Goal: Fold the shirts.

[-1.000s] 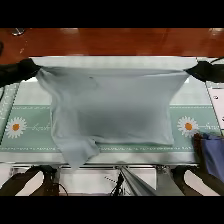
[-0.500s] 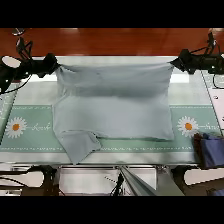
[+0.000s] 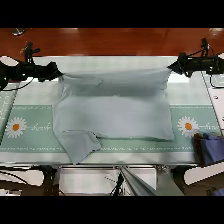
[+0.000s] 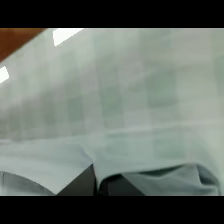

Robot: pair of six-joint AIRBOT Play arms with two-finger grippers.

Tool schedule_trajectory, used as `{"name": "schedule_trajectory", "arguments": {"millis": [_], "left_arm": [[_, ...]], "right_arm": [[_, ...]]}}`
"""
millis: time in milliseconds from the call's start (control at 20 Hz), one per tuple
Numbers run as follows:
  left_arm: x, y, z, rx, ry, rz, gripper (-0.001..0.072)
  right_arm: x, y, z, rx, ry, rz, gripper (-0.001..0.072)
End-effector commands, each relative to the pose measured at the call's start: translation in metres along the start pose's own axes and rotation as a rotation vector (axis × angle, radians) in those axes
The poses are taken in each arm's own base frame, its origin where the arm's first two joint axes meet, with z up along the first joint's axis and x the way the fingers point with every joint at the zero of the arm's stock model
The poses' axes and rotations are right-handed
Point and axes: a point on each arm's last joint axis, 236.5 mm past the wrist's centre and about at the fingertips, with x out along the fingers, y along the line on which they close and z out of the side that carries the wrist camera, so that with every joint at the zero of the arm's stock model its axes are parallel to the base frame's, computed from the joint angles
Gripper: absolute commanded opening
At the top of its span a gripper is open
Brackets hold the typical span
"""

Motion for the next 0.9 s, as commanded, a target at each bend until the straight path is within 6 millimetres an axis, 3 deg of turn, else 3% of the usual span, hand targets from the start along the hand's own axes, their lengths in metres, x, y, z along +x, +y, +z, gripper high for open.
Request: {"name": "schedule_trajectory", "arguments": {"millis": [0, 150, 550, 600, 650, 700, 850], "left_arm": [[-0.005, 0.027, -0.063, 0.117, 0.283, 0.050, 0.0021], [-0.006, 0.039, -0.094, 0.107, 0.421, 0.066, 0.0021], [-0.003, 0.035, -0.099, 0.061, 0.443, 0.063, 0.0022], [-0.003, 0.033, -0.101, 0.035, 0.451, 0.062, 0.0049], [-0.005, 0.030, -0.104, 0.020, 0.465, 0.060, 0.0252], [-0.009, 0.027, -0.111, 0.017, 0.499, 0.050, 0.0674], [-0.038, 0.035, -0.131, -0.036, 0.610, 0.090, 0.0704]], "right_arm": [[-0.006, -0.043, -0.053, -0.034, 0.227, -0.186, 0.0028], [-0.011, -0.070, -0.077, -0.034, 0.321, -0.279, 0.0028], [0.000, -0.071, -0.100, -0.047, 0.399, -0.302, 0.0030], [0.004, -0.070, -0.102, -0.051, 0.407, -0.301, 0.0148], [0.008, -0.068, -0.106, -0.045, 0.421, -0.302, 0.0544], [0.009, -0.065, -0.109, -0.051, 0.429, -0.302, 0.0623], [-0.012, -0.065, -0.112, -0.019, 0.445, -0.320, 0.0623]]}}
